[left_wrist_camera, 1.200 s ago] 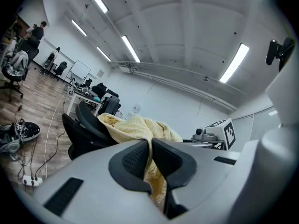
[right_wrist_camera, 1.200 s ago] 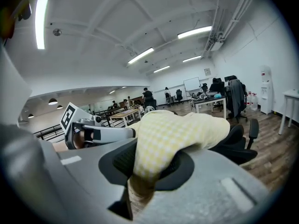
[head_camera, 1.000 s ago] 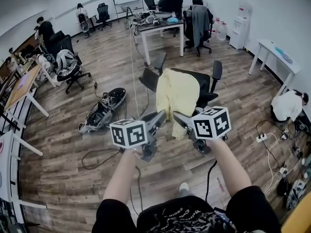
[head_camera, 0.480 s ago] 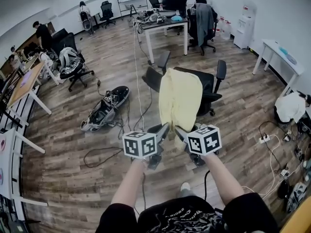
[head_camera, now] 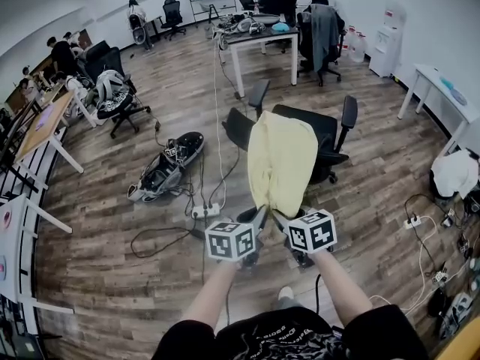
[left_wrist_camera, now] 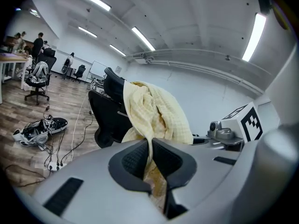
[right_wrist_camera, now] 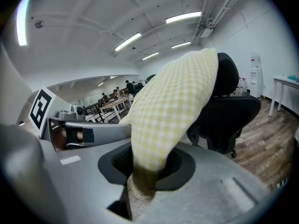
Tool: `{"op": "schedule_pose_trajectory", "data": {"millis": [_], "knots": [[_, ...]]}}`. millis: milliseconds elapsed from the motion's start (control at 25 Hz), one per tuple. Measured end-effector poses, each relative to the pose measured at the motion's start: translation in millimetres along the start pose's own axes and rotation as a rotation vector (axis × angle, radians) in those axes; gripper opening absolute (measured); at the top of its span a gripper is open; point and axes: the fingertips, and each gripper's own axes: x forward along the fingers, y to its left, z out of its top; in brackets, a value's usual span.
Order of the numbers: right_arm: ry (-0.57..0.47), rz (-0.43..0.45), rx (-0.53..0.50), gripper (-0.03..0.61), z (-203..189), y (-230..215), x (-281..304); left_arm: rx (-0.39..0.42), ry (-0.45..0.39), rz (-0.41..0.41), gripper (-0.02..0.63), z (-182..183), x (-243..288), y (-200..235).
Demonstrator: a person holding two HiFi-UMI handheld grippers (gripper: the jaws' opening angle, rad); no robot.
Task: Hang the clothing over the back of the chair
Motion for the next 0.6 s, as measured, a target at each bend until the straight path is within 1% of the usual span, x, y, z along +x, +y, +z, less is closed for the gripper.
{"op": "schedule_pose_trajectory", "data": {"millis": [240, 480, 600], "knots": [[0.018, -0.007, 0.022, 0.088, -13, -18, 19, -0.047, -0.001, 0.049, 0.025, -16, 22, 14], [0.027, -0.002, 0.055, 0.097, -15, -41, 32, -0.047, 0.016, 0.077, 0.025, -18, 45, 24], [0.030, -0.002, 0.065, 0.101, -19, -51, 38, -0.065, 0.026, 0.081, 0.025, -23, 57, 27]]}}
